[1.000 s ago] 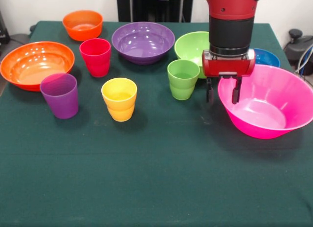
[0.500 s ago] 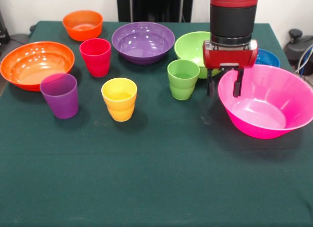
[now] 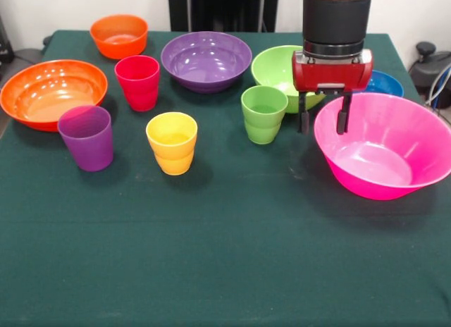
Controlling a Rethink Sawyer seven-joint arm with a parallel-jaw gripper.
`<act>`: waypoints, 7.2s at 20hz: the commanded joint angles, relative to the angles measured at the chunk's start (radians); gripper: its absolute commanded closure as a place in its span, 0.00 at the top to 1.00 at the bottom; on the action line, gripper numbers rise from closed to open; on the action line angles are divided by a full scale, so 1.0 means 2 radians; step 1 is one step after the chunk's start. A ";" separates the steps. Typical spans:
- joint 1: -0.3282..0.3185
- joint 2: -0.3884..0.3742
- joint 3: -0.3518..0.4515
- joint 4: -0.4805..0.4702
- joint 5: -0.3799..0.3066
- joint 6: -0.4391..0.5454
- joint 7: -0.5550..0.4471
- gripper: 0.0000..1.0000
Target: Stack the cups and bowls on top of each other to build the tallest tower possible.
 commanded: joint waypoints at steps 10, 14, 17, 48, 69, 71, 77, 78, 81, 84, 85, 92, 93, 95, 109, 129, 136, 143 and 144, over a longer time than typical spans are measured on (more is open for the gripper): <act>0.006 0.069 0.008 -0.018 -0.032 -0.006 0.016 1.00; 0.007 0.073 0.008 -0.022 -0.031 -0.004 0.014 1.00; 0.005 0.073 0.011 -0.021 -0.031 -0.004 0.012 1.00; 0.004 0.064 0.012 -0.017 -0.030 0.009 0.007 1.00; 0.002 0.049 0.014 -0.011 -0.026 0.027 0.005 1.00; 0.002 0.047 0.015 -0.010 -0.026 0.029 0.004 1.00; 0.001 0.049 0.015 -0.010 -0.027 0.026 0.004 1.00; 0.001 0.048 0.015 -0.008 -0.027 0.025 0.004 1.00; 0.003 0.041 0.013 -0.004 -0.026 0.028 0.005 1.00; 0.004 0.026 0.014 0.005 -0.024 0.038 0.005 1.00; 0.004 0.022 0.014 0.008 -0.023 0.041 0.005 1.00; 0.003 0.016 0.013 0.011 -0.023 0.044 0.005 1.00; 0.003 0.016 0.013 0.010 -0.023 0.045 0.004 1.00; 0.005 0.018 0.012 0.009 -0.024 0.043 0.006 1.00; 0.009 0.044 0.006 -0.001 -0.029 0.018 0.013 1.00; 0.010 0.061 0.006 -0.013 -0.029 0.012 0.012 0.00; 0.009 0.061 0.008 -0.012 -0.029 0.009 0.012 0.00; 0.002 0.061 0.014 -0.011 -0.031 0.005 0.008 0.00; 0.002 0.060 0.014 -0.010 -0.031 0.004 0.008 1.00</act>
